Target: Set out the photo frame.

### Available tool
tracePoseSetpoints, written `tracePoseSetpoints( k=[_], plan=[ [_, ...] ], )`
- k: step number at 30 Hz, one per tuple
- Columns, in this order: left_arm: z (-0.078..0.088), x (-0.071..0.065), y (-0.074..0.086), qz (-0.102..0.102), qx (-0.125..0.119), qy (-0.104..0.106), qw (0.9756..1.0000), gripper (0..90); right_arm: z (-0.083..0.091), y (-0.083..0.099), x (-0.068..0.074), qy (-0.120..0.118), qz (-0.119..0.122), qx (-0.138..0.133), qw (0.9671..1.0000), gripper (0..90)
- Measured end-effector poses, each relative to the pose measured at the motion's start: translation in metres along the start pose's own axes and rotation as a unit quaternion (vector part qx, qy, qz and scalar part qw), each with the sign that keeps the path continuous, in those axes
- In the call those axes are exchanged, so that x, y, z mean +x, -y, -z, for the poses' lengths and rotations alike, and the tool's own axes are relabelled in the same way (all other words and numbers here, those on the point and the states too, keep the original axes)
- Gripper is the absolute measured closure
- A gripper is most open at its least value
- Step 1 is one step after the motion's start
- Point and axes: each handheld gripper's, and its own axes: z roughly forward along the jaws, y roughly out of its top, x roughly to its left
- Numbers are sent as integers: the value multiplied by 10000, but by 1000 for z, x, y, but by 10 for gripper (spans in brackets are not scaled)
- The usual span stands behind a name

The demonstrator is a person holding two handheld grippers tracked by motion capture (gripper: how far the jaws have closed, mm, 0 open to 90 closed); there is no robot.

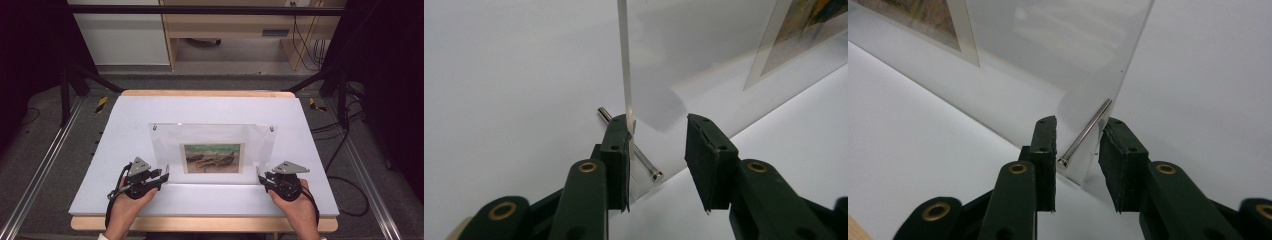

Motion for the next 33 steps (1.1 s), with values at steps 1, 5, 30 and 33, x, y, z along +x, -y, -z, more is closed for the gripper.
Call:
tracePoseSetpoints(
  k=[1, 5, 30, 33],
  plan=[
    [0, 0, 0, 0, -1, 0, 10000, 620, 0, 0, 0, 5, 23, -10, 10000, 686],
    [0, 0, 0, -22, 4, -8, 10000, 620, 0, 0, 0, 10, 27, -12, 10000, 686],
    [-1, -1, 0, -147, 12, -21, 9999, 598, -2, 2, -1, -20, 81, -69, 9999, 659],
    [-2, -2, 0, -154, -40, -6, 9999, 571, -3, 2, 1, -32, 15, -38, 10000, 609]
  ],
)
